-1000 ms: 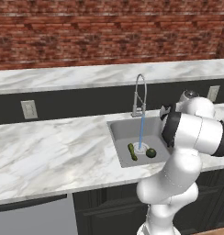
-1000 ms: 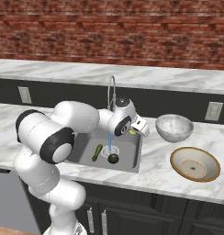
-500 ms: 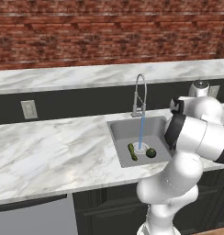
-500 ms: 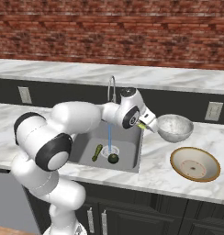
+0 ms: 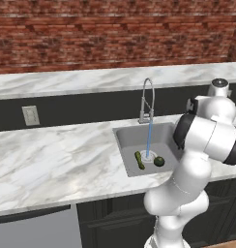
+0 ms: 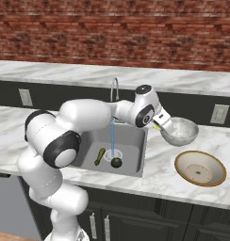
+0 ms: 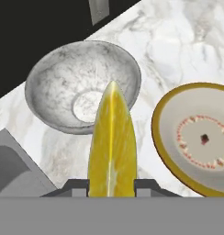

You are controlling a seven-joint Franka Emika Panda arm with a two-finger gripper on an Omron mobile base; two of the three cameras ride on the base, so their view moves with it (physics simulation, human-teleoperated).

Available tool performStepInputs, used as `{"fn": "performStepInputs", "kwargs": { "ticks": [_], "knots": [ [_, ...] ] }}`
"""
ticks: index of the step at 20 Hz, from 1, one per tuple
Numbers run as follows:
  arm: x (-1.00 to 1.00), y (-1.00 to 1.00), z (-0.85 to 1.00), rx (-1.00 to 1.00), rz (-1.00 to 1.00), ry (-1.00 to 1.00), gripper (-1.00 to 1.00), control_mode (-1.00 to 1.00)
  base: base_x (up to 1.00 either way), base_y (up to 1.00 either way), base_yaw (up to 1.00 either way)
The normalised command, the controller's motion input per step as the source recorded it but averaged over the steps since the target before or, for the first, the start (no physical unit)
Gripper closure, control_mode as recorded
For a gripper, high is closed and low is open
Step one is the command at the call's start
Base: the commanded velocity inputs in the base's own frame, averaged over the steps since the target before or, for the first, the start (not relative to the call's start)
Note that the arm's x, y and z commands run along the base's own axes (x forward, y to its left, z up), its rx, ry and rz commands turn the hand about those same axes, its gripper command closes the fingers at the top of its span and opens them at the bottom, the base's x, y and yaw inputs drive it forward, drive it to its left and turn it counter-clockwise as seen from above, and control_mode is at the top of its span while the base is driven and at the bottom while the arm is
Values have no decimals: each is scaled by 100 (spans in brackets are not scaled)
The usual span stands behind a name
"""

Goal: Pick the squashs from the sink and place them in one bowl. Place the lemon wedge in the other bowl. Then turn off the sink faucet.

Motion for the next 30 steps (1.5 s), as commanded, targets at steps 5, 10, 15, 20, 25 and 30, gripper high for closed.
{"fn": "performStepInputs", "kwargs": {
  "ticks": [5,10,15,20,25,30],
  "knots": [
    [22,-24,0,7,0,0,100,-100,0,0,0],
    [28,-16,-2,3,0,5,100,-100,0,0,0],
    [20,-13,-15,0,0,6,100,-100,0,0,0],
    [20,-4,-29,0,0,7,100,-100,0,0,0],
    [24,-6,-31,0,0,5,100,-100,0,0,0],
    [23,-25,-7,3,0,4,100,-100,0,0,0]
  ]
}}
